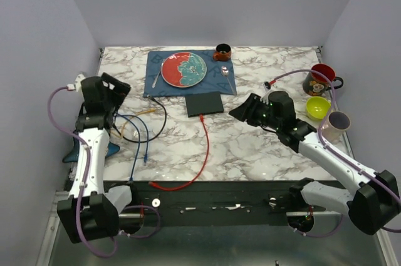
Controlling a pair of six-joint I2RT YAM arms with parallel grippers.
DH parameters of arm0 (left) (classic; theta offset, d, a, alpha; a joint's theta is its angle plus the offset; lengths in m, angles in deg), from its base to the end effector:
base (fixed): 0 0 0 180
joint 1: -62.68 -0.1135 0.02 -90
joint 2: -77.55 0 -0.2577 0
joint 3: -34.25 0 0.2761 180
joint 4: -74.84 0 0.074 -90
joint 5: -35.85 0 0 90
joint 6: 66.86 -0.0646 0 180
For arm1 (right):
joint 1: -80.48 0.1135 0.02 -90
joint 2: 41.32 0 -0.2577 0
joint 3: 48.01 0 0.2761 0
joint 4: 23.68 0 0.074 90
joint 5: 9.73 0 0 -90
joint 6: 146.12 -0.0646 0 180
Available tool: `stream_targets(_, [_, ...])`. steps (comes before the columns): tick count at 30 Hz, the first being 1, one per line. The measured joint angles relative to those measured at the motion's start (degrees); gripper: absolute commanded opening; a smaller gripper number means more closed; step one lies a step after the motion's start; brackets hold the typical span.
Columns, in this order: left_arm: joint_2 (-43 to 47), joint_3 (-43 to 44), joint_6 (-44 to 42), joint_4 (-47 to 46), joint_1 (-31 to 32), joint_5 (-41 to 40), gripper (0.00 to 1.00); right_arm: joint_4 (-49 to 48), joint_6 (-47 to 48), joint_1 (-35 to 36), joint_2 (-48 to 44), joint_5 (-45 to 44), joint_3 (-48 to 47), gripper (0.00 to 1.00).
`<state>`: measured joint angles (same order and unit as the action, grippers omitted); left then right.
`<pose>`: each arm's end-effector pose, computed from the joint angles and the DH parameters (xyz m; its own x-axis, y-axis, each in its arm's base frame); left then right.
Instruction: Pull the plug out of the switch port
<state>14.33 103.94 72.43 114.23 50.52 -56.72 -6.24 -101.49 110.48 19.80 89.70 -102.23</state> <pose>0.2873 0.0649 0.2994 -0.1591 -0.8089 -0.5660 -0.5640 0.5450 -0.6204 0.2503 0.1567 0.2492 -0.6938 0.4101 -0.5920 -0.1833 0.6944 0.6958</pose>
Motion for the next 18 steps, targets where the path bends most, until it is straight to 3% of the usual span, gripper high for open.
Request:
stream_targets(3, [3.5,-6.8,2.3,-8.5,8.1,4.9,0.99,-2.6,0.0,0.0,4.2,1.2,0.3,0.55])
stream_targets(8, [-6.1,-5.0,0.1,-16.2,27.3,7.9,0.94,-7.7,-0.2,0.0,12.7,4.1,0.4,0.50])
stream_targets(10, [-10.0,-5.3,-0.5,-18.3,30.6,8.7,0.78,-10.1,-0.5,0.0,16.5,5.8,0.4,0.47])
stream_targets(13, [-15.5,-7.3,-0.7,-22.4,32.2,9.9,0.63,-13.3,-1.2,0.0,22.8,8.5,-0.2,0.46])
stream_targets(18, [-26.3,-8.7,0.2,-29.4,32.5,13.3,0.58,-16.1,-2.6,0.6,34.8,11.5,-6.4,0.54])
